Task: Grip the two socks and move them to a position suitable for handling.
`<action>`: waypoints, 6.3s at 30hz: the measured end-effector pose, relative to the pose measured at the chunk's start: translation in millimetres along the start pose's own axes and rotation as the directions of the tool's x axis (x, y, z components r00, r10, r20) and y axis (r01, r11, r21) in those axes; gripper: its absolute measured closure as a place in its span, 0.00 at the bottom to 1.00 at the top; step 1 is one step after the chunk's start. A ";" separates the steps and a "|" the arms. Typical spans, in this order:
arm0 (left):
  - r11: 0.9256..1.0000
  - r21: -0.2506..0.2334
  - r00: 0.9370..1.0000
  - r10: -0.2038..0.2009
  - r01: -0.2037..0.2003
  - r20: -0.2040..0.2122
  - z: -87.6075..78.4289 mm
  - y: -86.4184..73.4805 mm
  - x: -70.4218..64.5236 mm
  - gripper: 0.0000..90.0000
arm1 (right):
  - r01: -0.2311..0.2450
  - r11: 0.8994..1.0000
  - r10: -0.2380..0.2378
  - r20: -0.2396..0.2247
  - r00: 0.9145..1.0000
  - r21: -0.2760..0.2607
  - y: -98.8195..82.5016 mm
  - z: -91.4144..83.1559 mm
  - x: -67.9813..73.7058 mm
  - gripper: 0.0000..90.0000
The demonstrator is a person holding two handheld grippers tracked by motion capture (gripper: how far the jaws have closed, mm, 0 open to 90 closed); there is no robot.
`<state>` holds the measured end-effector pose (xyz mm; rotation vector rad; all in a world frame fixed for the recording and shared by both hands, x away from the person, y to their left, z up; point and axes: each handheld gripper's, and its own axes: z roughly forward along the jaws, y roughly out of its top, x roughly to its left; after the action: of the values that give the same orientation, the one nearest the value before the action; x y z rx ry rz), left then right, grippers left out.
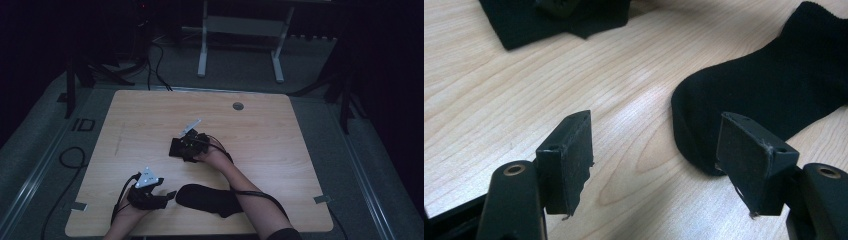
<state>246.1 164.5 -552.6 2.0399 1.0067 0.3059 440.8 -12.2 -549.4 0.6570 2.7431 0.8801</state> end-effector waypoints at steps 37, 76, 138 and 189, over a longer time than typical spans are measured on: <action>0.968 -0.225 0.993 0.104 -0.115 -0.059 34.7 69.3 -15.9 0.43 | -0.112 0.932 0.057 -0.167 0.984 -0.346 -10.2 -124.2 19.3 0.86; 0.974 -0.172 0.976 0.111 -0.144 -0.190 30.2 67.5 -8.2 0.93 | -0.161 0.899 0.119 -0.126 0.985 -0.408 -43.5 -152.5 0.8 0.93; 0.957 0.074 0.872 0.285 -0.279 -0.398 60.2 55.0 -16.7 0.99 | -0.193 0.895 0.169 -0.096 0.981 -0.402 -79.0 -148.9 -11.1 0.93; 0.967 0.160 0.948 0.230 -0.198 -0.219 82.8 57.1 5.2 0.97 | -0.277 0.948 0.294 0.097 0.951 -0.157 -173.1 -117.5 -59.7 1.00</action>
<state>324.3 101.7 -562.2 2.2821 0.9684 0.6231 396.6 -225.2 -554.1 1.0614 2.4894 1.0469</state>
